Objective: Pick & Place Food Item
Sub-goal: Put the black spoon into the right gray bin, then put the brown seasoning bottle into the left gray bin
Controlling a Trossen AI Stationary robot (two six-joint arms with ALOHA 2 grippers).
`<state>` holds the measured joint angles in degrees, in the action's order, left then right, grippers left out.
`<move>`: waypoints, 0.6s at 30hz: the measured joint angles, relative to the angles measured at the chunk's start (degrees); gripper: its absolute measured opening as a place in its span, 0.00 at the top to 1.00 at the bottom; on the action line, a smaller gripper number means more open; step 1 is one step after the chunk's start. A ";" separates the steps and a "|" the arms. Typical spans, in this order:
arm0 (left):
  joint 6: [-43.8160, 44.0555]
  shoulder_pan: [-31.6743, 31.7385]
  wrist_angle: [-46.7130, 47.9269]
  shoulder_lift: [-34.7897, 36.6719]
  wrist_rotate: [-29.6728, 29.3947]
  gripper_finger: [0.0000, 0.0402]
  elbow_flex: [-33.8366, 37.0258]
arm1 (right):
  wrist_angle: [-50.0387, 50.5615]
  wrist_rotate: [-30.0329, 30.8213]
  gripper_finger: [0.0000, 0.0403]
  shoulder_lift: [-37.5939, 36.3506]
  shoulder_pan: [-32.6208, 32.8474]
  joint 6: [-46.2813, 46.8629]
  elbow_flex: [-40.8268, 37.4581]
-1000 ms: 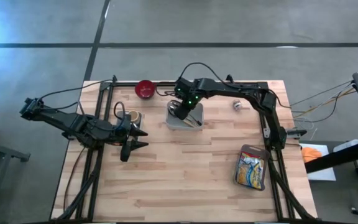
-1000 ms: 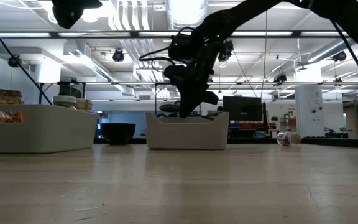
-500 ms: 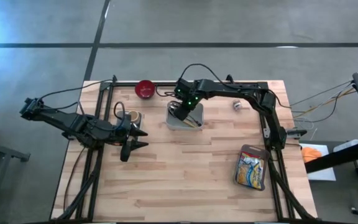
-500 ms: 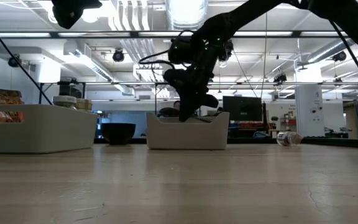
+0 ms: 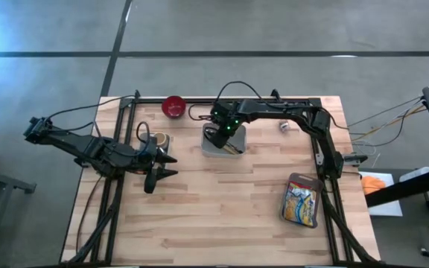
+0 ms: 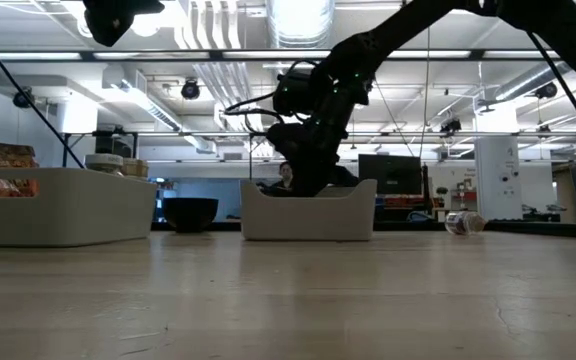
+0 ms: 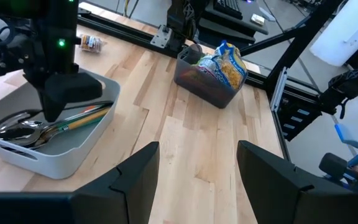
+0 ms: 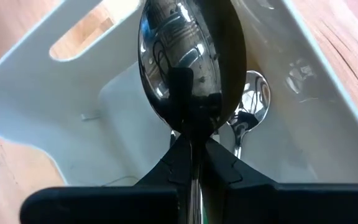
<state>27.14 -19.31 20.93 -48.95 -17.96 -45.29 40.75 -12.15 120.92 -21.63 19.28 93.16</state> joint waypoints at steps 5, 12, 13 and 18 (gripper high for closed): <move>0.00 0.00 0.00 0.00 0.00 0.45 0.01 | -0.81 -1.39 0.91 0.00 0.09 -0.20 -0.49; 0.00 0.00 0.00 -0.02 0.00 0.45 0.01 | -0.68 -2.16 0.70 0.00 0.37 -0.44 -0.27; 0.00 0.00 0.00 0.00 0.00 0.45 0.01 | -0.66 -2.68 0.67 0.00 0.36 -0.60 -0.13; 0.00 0.00 0.00 0.00 0.00 0.45 0.01 | -0.71 -3.28 0.55 0.00 0.39 -0.86 0.45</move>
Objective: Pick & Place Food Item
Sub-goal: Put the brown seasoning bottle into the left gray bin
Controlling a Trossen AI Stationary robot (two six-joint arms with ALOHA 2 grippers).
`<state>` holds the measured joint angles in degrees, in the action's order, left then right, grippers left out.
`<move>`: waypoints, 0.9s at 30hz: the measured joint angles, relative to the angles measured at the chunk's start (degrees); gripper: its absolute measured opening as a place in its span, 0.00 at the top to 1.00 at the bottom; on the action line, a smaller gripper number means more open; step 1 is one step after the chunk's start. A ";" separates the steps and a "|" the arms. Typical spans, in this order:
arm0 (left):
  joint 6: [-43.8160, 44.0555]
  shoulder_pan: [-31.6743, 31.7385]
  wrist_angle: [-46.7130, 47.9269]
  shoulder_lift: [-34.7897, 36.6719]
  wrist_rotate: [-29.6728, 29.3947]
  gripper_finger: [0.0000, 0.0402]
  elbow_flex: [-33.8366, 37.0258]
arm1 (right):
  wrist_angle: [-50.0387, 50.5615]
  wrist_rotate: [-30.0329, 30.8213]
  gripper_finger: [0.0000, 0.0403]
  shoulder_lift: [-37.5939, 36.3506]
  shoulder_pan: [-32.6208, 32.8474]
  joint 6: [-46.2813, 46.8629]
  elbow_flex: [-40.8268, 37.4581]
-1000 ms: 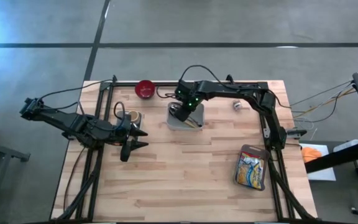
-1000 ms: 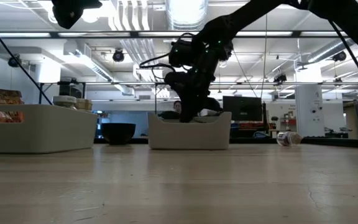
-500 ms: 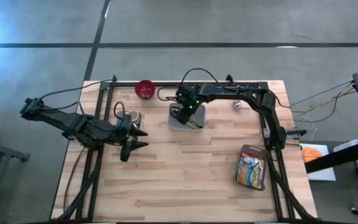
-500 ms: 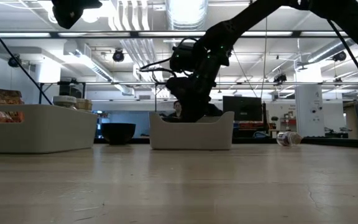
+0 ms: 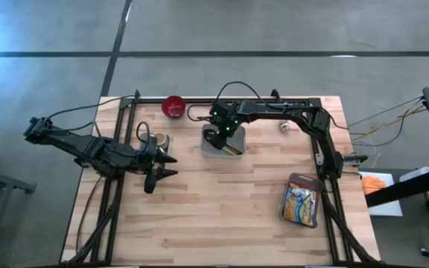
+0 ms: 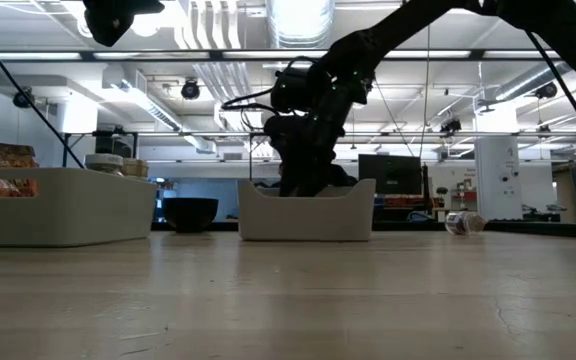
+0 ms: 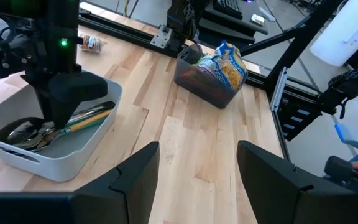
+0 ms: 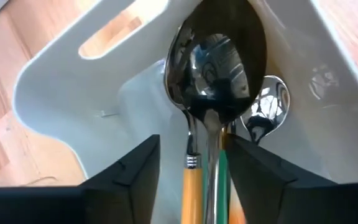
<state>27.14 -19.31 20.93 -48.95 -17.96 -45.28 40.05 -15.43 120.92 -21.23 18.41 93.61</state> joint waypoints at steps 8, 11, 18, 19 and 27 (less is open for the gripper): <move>0.00 0.00 0.00 -0.02 0.00 0.45 -0.01 | 3.24 0.12 0.49 -0.12 0.01 -0.83 3.42; 0.00 0.00 0.00 0.00 0.00 0.45 -0.01 | 6.97 0.45 0.49 -0.22 0.25 -1.86 6.11; 0.00 0.01 -0.04 -0.01 -0.02 0.45 0.00 | 20.47 8.78 0.49 -1.80 0.96 -5.01 12.55; 0.00 0.01 -0.04 -0.01 -0.02 0.45 -0.01 | 22.31 10.29 0.49 -2.40 0.83 -5.33 13.23; 0.00 0.02 0.17 -0.01 -0.02 0.45 0.00 | 29.95 14.08 0.49 -11.97 -3.94 -3.36 9.72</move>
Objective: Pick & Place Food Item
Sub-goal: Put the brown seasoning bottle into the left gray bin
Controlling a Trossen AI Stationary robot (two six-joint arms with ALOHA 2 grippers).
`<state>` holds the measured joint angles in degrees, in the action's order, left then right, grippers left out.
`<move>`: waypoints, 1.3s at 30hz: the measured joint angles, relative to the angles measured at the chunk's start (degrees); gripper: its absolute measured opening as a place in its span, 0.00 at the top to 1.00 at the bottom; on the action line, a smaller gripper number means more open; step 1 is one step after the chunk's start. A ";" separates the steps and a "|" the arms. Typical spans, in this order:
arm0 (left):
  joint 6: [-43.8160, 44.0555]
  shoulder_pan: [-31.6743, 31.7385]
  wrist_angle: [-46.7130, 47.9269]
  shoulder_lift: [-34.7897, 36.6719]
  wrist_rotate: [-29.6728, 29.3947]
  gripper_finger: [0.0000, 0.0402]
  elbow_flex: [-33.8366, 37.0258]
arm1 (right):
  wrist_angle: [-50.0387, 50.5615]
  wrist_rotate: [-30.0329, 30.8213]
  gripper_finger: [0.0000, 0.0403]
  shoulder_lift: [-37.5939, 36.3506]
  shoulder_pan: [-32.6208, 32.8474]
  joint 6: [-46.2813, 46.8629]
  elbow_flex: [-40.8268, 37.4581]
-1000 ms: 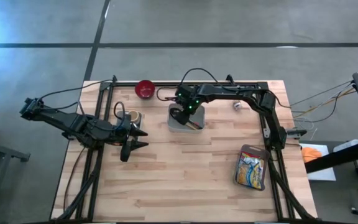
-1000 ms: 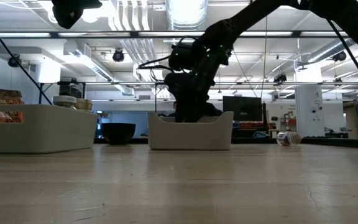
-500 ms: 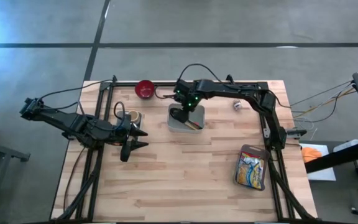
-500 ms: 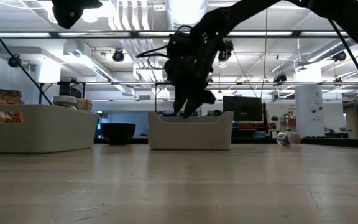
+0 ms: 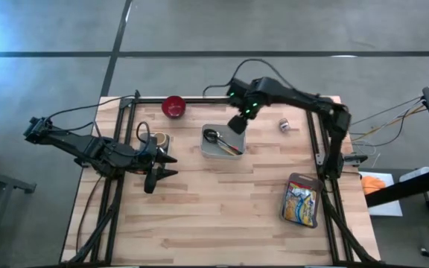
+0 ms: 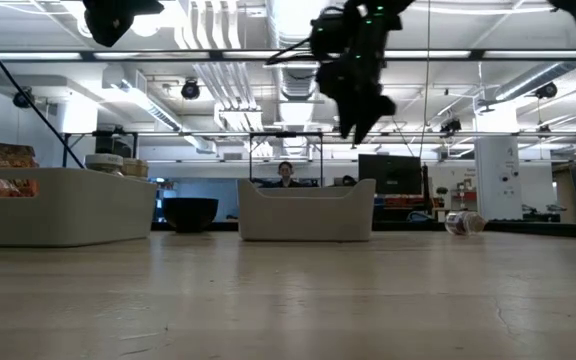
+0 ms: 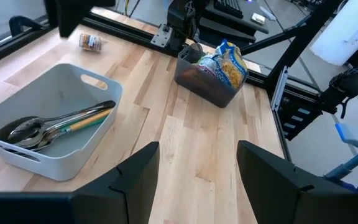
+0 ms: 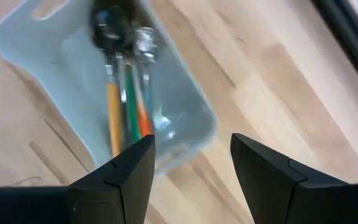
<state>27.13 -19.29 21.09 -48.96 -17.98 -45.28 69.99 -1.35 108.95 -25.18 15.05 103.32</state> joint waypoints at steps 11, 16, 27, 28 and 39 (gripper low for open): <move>0.00 0.00 -0.04 0.01 0.00 0.45 0.00 | -2.72 6.95 0.49 -8.44 -11.83 7.68 -14.17; 0.42 0.00 -0.08 0.00 0.00 0.45 0.00 | -4.16 7.17 0.49 -7.09 -17.87 7.79 -18.13; -0.08 0.00 0.01 0.00 0.00 0.45 0.00 | -4.76 7.41 0.49 -6.83 -24.31 8.13 -26.21; -0.06 0.00 -0.01 0.00 0.00 0.45 0.00 | -5.00 7.41 0.49 -6.83 -24.52 8.13 -26.86; -0.04 0.00 0.01 0.01 0.00 0.45 0.00 | -7.98 7.38 0.49 -6.70 -25.59 9.00 -32.29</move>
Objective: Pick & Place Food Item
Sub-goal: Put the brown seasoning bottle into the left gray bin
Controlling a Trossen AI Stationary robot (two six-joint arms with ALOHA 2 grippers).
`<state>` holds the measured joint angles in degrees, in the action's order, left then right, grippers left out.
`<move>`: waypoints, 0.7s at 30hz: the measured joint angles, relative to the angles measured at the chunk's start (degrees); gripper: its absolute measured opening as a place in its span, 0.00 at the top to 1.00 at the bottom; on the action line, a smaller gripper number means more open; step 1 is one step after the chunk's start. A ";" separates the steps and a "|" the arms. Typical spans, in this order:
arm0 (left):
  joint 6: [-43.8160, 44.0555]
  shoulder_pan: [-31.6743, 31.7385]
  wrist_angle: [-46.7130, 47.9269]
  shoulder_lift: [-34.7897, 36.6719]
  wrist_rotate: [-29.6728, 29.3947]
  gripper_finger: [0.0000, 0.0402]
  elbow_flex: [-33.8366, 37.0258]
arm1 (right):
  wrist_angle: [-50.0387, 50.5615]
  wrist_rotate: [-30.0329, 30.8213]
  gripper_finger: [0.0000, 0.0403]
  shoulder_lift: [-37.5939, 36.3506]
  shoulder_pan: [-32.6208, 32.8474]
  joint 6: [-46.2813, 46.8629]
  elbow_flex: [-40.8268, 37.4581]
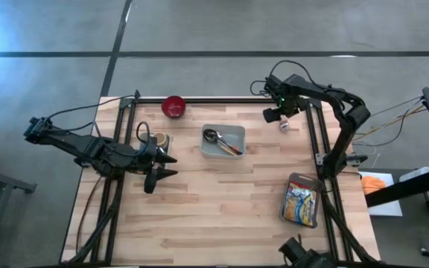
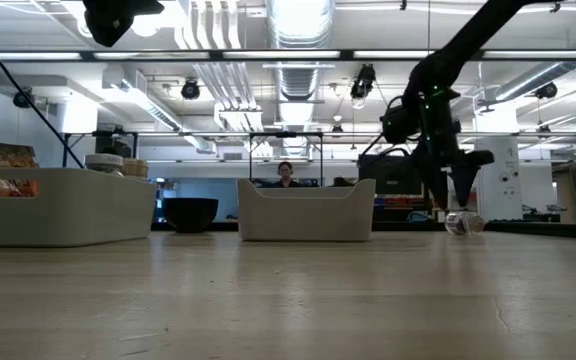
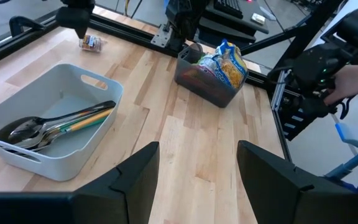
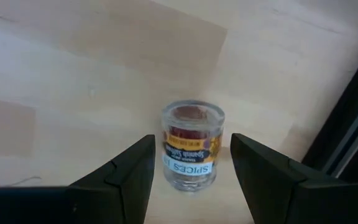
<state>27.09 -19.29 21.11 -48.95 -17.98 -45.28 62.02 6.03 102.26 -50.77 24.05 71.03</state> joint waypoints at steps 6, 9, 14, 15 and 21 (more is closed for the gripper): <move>0.00 0.00 0.01 -0.01 0.00 0.45 0.00 | -0.38 -0.05 0.49 0.02 -0.15 0.29 -1.63; 0.00 0.00 0.02 -0.02 0.00 0.45 0.00 | -1.38 -0.84 0.49 0.02 -0.15 0.50 -2.72; 0.00 0.02 0.02 0.00 0.00 0.45 0.00 | -4.01 -2.92 0.49 0.02 -0.15 0.63 -5.54; 0.00 0.02 0.01 0.00 0.00 0.45 0.00 | -4.83 -3.05 0.49 0.02 -0.15 0.60 -6.03; 0.01 0.02 0.02 -0.01 0.00 0.45 0.00 | -6.79 -3.03 0.49 0.02 -0.19 0.42 -7.49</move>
<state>27.10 -19.27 21.12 -48.96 -17.98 -45.28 55.23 3.01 102.28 -50.96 24.48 63.54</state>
